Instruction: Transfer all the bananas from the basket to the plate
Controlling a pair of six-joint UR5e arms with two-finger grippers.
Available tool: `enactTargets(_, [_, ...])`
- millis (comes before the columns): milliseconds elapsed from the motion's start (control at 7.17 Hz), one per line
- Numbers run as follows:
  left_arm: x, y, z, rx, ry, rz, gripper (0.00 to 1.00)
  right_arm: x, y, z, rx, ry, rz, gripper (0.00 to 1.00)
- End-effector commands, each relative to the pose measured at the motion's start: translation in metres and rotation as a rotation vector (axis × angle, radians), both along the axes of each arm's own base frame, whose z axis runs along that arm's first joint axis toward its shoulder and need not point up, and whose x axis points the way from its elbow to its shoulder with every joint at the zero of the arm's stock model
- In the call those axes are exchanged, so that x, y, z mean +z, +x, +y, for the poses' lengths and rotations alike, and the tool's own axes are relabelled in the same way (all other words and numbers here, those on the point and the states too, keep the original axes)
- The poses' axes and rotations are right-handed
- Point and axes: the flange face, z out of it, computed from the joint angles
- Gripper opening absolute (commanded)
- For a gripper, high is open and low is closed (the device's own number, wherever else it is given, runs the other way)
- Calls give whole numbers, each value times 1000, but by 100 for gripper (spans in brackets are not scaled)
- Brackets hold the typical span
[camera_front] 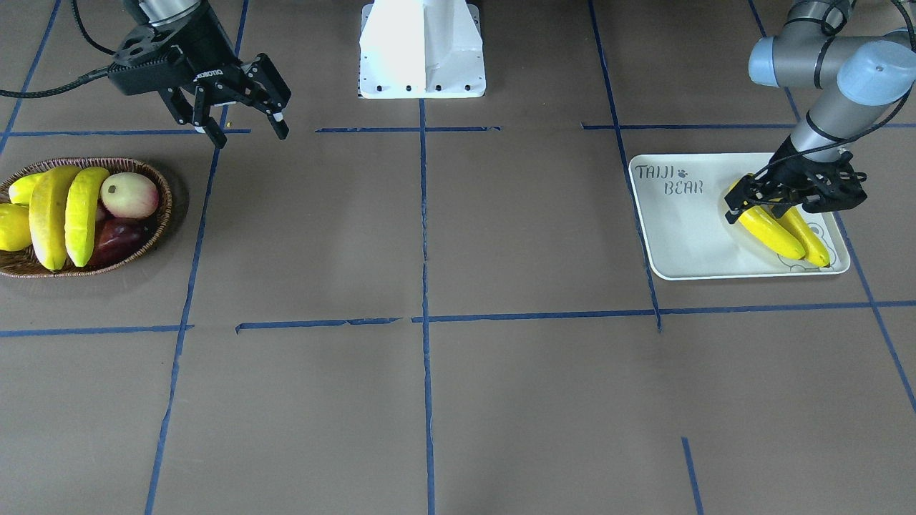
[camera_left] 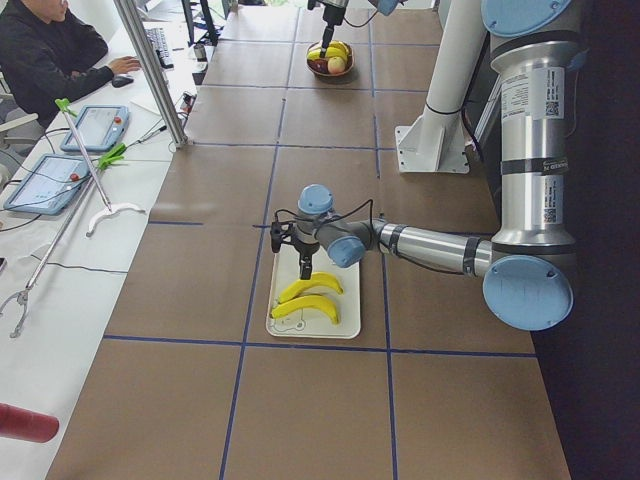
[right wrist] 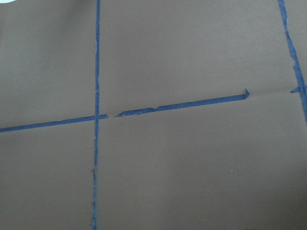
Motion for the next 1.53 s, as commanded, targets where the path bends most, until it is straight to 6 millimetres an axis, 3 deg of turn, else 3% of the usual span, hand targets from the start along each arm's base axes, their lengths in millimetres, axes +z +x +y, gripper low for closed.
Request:
enactTargets(0, [-89,19,-17,-82,-119,127,99,62,51,12,-70,54,135,100])
enactTargets(139, [-131,39,-33,-108,-141,156,99,78,74,8,-95,33,145,100])
enactTargets(279, [-159,65,-34,-120,-173,193,99,102,116,3,-133,34,130,100])
enactTargets(418, [-177,87,-30,-120,-189,216,99,142,162,-2,-168,29,109,100])
enactTargets(558, [-202,110,-31,-134,-197,223,99,187,192,-8,-209,5,63,100])
enactTargets(697, [-221,131,-27,-123,-190,215,99,233,203,-5,-236,13,90,100])
enactTargets(836, [-227,141,-24,-117,-181,214,99,279,202,-10,-251,0,102,100])
enactTargets(976, [-231,149,-16,-98,-176,218,99,300,201,-12,-249,-12,104,100])
enactTargets(1394, [-234,170,-4,-89,-151,206,99,335,197,-17,-254,-68,115,100])
